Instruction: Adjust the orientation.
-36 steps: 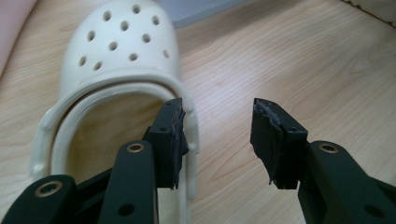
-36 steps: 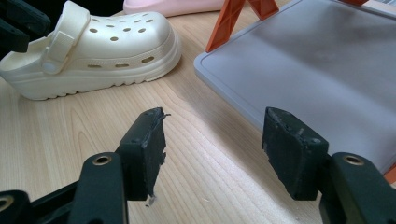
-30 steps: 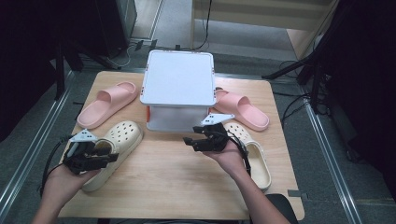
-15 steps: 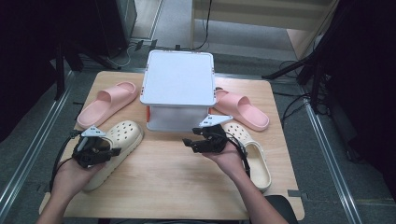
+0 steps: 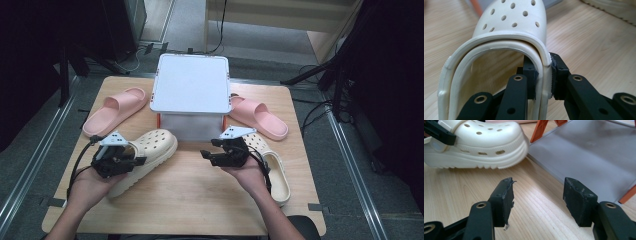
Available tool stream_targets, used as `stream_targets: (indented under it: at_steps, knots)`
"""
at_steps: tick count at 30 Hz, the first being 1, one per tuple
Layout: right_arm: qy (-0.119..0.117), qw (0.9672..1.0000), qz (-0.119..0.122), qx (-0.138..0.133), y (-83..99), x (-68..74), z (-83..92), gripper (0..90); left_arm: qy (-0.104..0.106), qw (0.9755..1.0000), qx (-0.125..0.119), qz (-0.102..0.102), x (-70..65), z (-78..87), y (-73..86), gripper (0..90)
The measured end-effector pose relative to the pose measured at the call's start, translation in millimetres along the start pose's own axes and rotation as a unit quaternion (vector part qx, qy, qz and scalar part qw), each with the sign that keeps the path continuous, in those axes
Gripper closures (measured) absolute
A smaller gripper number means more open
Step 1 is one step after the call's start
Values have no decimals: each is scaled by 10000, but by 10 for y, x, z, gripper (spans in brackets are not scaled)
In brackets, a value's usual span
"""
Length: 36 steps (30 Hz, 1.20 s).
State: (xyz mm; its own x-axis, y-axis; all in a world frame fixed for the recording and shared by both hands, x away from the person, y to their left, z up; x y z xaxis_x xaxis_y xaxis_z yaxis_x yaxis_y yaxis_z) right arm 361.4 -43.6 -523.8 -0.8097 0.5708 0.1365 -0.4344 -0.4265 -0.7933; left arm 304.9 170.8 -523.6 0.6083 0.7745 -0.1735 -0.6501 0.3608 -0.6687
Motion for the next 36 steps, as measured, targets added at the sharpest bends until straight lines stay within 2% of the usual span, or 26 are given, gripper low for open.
stream_targets:
  at_steps: [2,4,6,7,12,14,21,26,29,34,36]
  knots:
    - [33,10000,6,-7,16,3,21,422,67,10000,6,-20,-41,-32,-24,775]
    - [75,10000,25,1,41,1,44,422,225,9996,88,-154,-163,-134,-81,774]
    - [108,9999,22,4,65,-1,67,422,238,9994,118,-223,-197,-167,-95,774]
    - [125,9999,-2,7,79,-2,80,422,326,9988,164,-329,-272,-230,-123,775]
    - [189,9998,-59,-4,128,-8,130,422,480,9971,264,-525,-403,-347,-170,773]
    - [239,9997,-81,-2,161,-6,160,422,562,9957,343,-648,-484,-423,-190,773]
    - [291,9995,-132,47,233,9,190,421,700,9932,512,-781,-570,-560,-185,767]
    - [296,9994,-137,84,259,30,174,421,776,9913,609,-873,-605,-588,-138,763]
    - [278,9995,-131,93,263,46,161,421,868,9904,604,-888,-622,-576,-133,754]
    - [251,9996,-89,108,263,61,146,421,941,9896,578,-924,-638,-548,-133,681]
    - [247,9996,-101,103,261,71,147,421,989,9898,575,-844,-638,-472,-146,650]
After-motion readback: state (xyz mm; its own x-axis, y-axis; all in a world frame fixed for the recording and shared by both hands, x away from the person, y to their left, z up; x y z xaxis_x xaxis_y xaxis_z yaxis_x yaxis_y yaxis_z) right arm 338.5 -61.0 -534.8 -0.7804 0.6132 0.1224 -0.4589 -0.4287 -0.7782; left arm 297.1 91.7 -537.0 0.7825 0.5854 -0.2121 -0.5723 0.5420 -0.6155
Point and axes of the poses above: each handheld gripper's, and its own axes: z roughly backward along the jaws, y roughly out of its underside, x roughly to its left, the point moved 10 cm from there along -z, roughly forward along the jaws, and after that the axes turned 1 degree about x, right-handed, at the moved point
